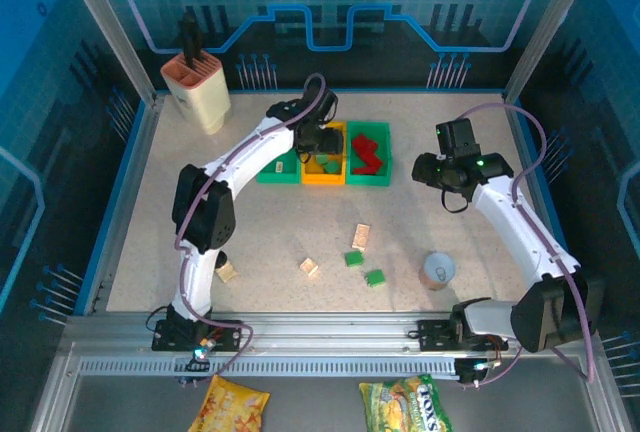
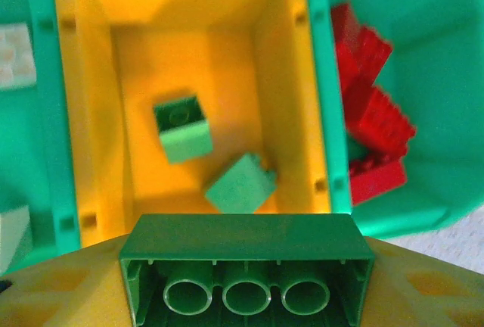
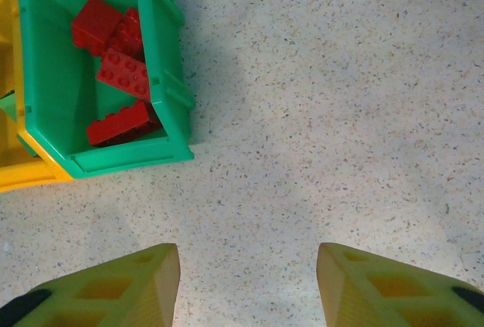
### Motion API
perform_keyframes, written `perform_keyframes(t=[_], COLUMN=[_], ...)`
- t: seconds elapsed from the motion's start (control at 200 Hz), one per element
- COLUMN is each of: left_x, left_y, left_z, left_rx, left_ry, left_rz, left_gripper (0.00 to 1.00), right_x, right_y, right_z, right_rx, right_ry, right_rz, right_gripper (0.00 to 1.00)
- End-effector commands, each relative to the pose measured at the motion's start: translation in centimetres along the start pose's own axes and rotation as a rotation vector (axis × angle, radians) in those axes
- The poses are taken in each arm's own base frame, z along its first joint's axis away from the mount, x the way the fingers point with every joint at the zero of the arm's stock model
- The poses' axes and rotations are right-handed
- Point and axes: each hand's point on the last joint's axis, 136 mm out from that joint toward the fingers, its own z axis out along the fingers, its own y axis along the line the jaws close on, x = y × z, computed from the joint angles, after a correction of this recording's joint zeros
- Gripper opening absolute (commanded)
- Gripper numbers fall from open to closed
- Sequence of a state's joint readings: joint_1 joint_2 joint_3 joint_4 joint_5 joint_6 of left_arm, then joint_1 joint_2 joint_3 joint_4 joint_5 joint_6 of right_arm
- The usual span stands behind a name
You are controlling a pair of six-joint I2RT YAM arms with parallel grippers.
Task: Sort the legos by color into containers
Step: Place the lego in the container.
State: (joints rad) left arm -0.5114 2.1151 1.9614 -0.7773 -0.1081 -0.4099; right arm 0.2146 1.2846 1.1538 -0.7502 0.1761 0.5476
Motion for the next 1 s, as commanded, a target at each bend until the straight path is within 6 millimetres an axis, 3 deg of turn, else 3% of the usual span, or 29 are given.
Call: perform_keyframes(t=[0.0,0.275,0.56,0.996], left_x=[-2.1,-5.2,-5.4,-4.9], left_y=[-0.2,0.3,1.9,1.6], left_z=[1.3,4.2,7.5,6.7], left_rx=[0.021,0.018,0.016,0.041], left_ry=[-0.040,-0.110,-0.109,-0.100], left_rz=[-0.048,-0.083,-0.135,-0.147], left_gripper=[0.65,0.65,0.64,0.72], right_x=[-0.2,0.4,0.8,0.5], right_y=[-0.6,-0.9,-1.5,-1.6], right_z=[-1.1,-1.2,-1.6,-2.4], right_rx=[0.008,0.013,0.030,0.027], right_ry=[-0.018,-0.011,-0.013,-0.030], right_rz=[-0.002,0.006,-0.002,0.001], right_gripper=[0.52,0.52,0.52,0.52])
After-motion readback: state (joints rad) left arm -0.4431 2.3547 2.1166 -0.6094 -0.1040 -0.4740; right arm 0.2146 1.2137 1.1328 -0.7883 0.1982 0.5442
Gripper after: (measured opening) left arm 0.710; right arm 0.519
